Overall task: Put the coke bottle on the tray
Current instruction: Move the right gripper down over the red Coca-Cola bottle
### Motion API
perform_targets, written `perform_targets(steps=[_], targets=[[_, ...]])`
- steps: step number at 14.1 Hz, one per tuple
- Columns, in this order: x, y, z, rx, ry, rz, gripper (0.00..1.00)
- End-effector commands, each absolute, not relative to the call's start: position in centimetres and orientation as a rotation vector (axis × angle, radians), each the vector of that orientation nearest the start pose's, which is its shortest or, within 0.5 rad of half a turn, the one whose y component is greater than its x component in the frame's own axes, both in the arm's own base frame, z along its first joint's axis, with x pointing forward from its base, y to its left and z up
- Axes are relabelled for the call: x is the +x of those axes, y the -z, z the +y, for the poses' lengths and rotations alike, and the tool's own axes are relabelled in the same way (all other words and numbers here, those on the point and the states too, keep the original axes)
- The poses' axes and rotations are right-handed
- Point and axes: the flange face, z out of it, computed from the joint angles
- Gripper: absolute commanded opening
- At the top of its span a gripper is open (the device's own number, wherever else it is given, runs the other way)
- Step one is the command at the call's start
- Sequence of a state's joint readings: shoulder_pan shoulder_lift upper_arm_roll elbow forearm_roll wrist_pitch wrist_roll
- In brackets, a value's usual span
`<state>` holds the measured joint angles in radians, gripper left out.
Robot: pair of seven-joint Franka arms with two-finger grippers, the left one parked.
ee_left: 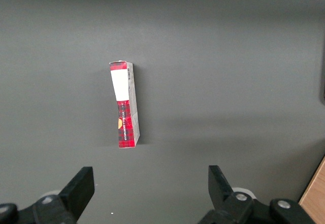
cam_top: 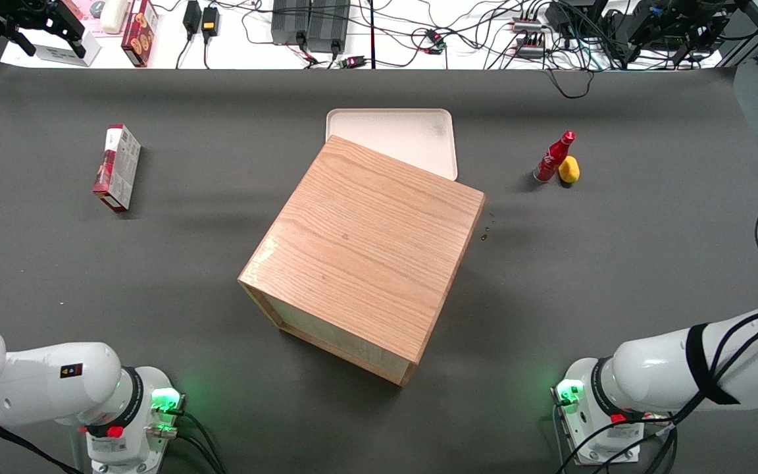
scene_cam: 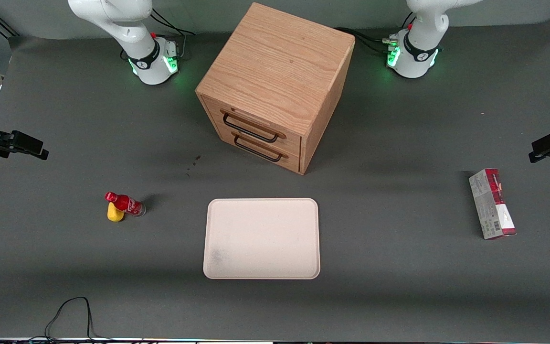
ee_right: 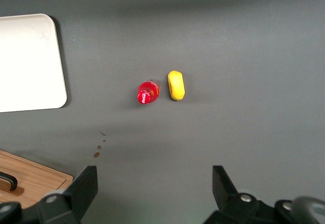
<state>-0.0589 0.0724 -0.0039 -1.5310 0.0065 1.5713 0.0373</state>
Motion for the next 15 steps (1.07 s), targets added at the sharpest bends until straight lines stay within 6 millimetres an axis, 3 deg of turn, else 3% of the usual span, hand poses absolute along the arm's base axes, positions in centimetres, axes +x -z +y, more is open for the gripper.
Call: perform_targets(steps=[1,8,10,13,15], targets=[[57.3,-60.6,-3.5,-3.145,-0.051,0.118,1.0],[57.6,-59.9,-3.1,-3.131,-0.058,0.132,1.0],[57.7,-59.2,-1.4,-3.13,-0.043,0.087,1.0],[55.6,-58.3,-0.8,-3.13,0.0,0.045,1.0],[55.4,-58.7,-0.8,-3.131,0.017,-0.024,1.0]])
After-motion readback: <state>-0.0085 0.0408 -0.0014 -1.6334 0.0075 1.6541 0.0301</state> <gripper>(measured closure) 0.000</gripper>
